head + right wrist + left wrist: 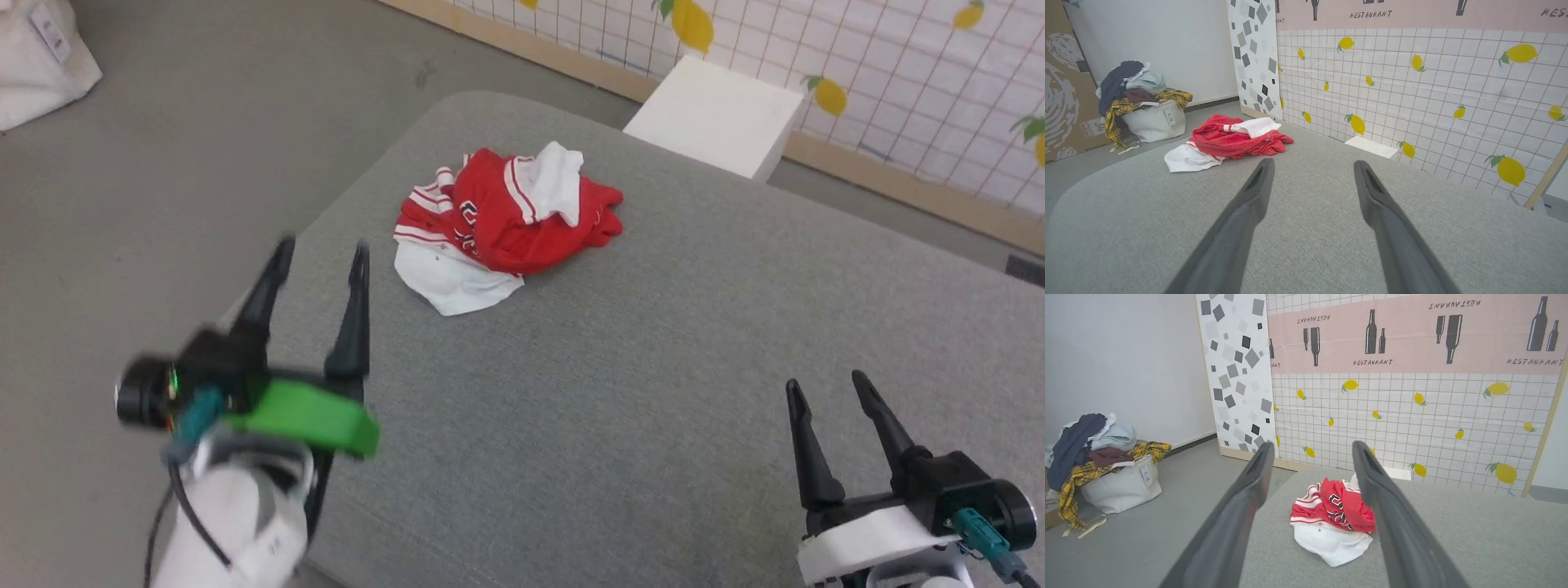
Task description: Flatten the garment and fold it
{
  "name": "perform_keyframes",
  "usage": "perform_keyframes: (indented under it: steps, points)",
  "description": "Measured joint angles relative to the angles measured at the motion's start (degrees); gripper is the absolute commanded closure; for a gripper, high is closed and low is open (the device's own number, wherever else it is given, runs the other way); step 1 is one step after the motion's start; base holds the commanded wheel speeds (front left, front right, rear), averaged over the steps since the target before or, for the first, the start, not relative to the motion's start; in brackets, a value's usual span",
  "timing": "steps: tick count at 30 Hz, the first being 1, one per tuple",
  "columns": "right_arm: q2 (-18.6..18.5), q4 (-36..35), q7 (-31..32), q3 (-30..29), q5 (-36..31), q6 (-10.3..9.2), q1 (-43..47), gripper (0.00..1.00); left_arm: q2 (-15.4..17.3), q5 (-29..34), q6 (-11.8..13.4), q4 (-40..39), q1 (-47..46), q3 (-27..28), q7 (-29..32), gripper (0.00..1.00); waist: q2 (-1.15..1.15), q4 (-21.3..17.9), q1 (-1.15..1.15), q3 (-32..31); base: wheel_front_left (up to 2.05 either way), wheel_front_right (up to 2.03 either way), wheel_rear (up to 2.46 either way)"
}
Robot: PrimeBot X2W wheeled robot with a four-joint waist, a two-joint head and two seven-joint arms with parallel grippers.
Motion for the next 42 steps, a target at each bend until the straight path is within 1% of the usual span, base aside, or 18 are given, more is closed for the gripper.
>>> perform_keyframes:
  steps: [5,7,10,13,17,19,22,24,28,31,33,36,38,39,40,41,42]
  points:
    - [0.01,-3.11,1.71,-0.34,-2.89,0.00,-0.74,0.00,1.49,-1.33,-1.43,1.25,-11.67,-0.40,7.90,0.00,0.00,-1.07,0.00,3.30,0.00,0.00,0.00]
    - [0.01,-4.60,2.69,-0.41,-4.02,0.00,-1.31,0.00,1.94,-2.04,-1.88,2.93,-16.68,-0.37,11.10,0.00,0.00,-1.57,0.00,5.08,0.00,0.00,0.00]
    - [0.02,-7.06,3.98,-0.04,-5.68,0.00,-1.99,0.00,3.65,-2.55,-2.41,6.39,-23.74,-0.32,15.04,0.00,0.00,-2.35,0.00,7.82,0.00,0.00,0.00]
    - [-0.27,-9.92,5.31,0.23,-6.59,0.00,-2.91,0.00,4.67,-4.99,-3.03,10.28,-29.85,-0.48,18.24,0.00,0.00,-3.28,0.00,10.79,0.00,0.00,0.00]
    - [-2.24,-13.55,6.87,0.36,-6.80,0.00,-4.37,0.00,6.22,-5.87,-3.43,15.00,-35.89,-1.40,20.51,0.00,0.00,-4.70,0.00,15.01,0.00,0.00,0.00]
    - [-3.11,-14.58,7.33,0.35,-6.66,0.00,-5.20,0.00,6.68,-6.77,-3.67,17.64,-37.74,-1.47,21.16,0.00,0.00,-5.48,0.00,16.93,0.00,0.00,0.00]
    - [-3.79,-15.74,7.67,0.52,-6.19,0.00,-6.10,0.00,7.12,-7.87,-3.83,21.99,-39.08,-2.42,24.07,0.00,0.00,-6.93,0.00,19.54,0.00,0.00,0.00]
    - [-4.08,-16.51,8.09,0.53,-5.91,0.00,-6.55,0.00,7.86,-8.40,-3.86,24.58,-39.52,-3.42,27.15,0.00,0.00,-8.14,0.00,21.12,0.00,0.00,0.00]
    - [-4.31,-17.74,8.43,0.47,-5.30,0.00,-7.70,0.00,9.25,-9.79,-3.87,27.35,-40.00,-4.31,34.09,0.00,0.00,-10.41,0.00,23.64,0.00,0.00,0.00]
    - [-4.57,-18.14,8.65,0.00,-5.12,0.00,-8.37,0.00,9.32,-12.38,-3.60,28.38,-39.99,-3.74,38.87,0.00,0.00,-12.05,0.00,25.73,0.00,0.00,0.00]
    - [-4.83,-18.28,8.69,-0.12,-4.79,0.00,-8.45,0.00,9.40,-12.79,-3.04,28.40,-39.94,-3.46,41.19,0.00,0.00,-12.95,0.00,26.97,0.00,0.00,0.00]
    - [-5.05,-18.44,8.75,-0.21,-4.56,0.00,-8.76,0.00,9.64,-13.22,-0.80,28.41,-39.72,-2.29,43.99,0.00,0.00,-14.32,0.00,28.73,0.00,0.00,0.00]
    - [-5.10,-18.58,8.75,-0.11,-4.23,0.00,-9.27,0.00,10.36,-13.44,1.10,28.62,-39.36,-1.83,46.74,0.00,0.00,-15.24,0.00,29.90,0.00,0.00,0.00]
    - [-5.10,-18.58,8.75,-0.14,-4.15,0.00,-9.52,0.00,10.61,-13.44,1.58,28.67,-39.11,-1.89,48.08,0.00,0.00,-15.59,0.01,30.32,0.00,0.00,0.00]
    - [-5.09,-18.58,8.73,-0.20,-4.15,0.00,-9.74,0.00,10.81,-13.46,2.09,28.75,-38.75,-1.82,49.53,0.09,0.00,-16.04,0.01,30.76,0.00,0.00,0.00]
    - [-5.09,-18.58,8.73,-0.23,-4.14,0.00,-9.85,0.00,10.85,-13.66,2.58,28.63,-38.39,-1.64,50.40,1.00,0.00,-16.48,0.00,31.16,0.00,0.00,0.00]
    - [-5.08,-18.53,8.73,-0.27,-4.12,0.00,-9.89,0.00,10.90,-13.97,2.76,28.41,-38.26,-1.51,50.71,1.00,0.00,-16.82,0.00,31.42,0.00,0.00,0.00]
